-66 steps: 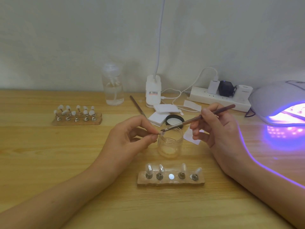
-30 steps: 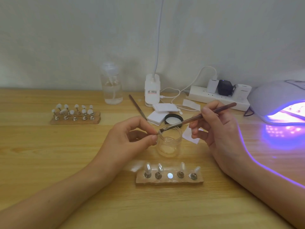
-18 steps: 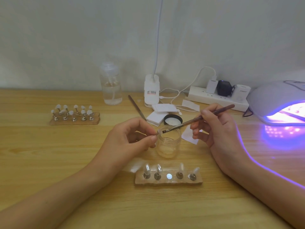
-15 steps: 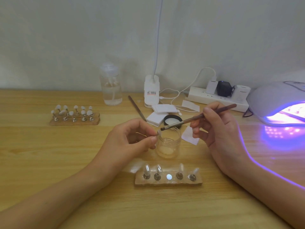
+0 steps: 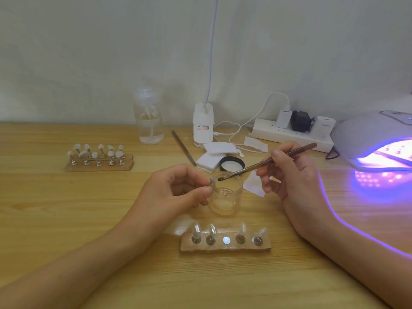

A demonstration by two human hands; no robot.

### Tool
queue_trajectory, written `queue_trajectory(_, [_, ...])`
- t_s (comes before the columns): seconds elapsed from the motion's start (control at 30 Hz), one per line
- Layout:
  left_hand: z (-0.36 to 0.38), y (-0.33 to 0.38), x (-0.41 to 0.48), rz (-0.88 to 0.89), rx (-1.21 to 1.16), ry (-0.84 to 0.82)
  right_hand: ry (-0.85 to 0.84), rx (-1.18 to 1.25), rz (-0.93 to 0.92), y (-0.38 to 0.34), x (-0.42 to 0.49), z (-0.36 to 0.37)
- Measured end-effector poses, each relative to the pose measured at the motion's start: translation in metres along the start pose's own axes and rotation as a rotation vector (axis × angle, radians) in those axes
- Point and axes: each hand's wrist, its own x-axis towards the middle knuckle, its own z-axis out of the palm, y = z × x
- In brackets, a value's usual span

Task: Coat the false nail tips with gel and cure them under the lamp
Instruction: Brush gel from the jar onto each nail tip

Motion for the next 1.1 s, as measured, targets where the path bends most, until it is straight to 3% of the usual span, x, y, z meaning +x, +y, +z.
queue_trajectory(0.17, [0.0003,0.0002,-0.0002,-0.004,0.001,-0.002,-0.071,0.011,-0.017,-0.0009,-0.0008,0.0016])
queue_trajectory(0.3, [0.0003,0.0008,-0.0005,-0.006,0.002,-0.005,-0.015,0.024,-0.001,-0.0007,-0.0005,-0.0006])
queue_trajectory(0.43, [0.0005,0.0016,-0.0012,-0.009,0.009,-0.007,-0.078,0.036,-0.006,-0.0024,-0.0008,0.0023])
queue_trajectory(0.6, [0.0005,0.0019,-0.001,-0.007,0.011,0.002,-0.018,0.003,0.01,-0.0008,0.0,-0.0007])
queue_trajectory(0.73, [0.0004,0.0015,-0.0009,-0.007,0.011,0.006,-0.085,0.029,-0.011,-0.0018,-0.0006,0.0014])
queue_trajectory(0.9, [0.0007,0.0012,-0.0003,-0.003,0.012,0.005,-0.016,0.015,0.01,-0.0003,0.0005,-0.0004])
queue_trajectory(1.1, [0.0009,0.0,0.0002,0.0,-0.011,0.007,-0.062,-0.027,-0.017,-0.0006,-0.0014,0.0022])
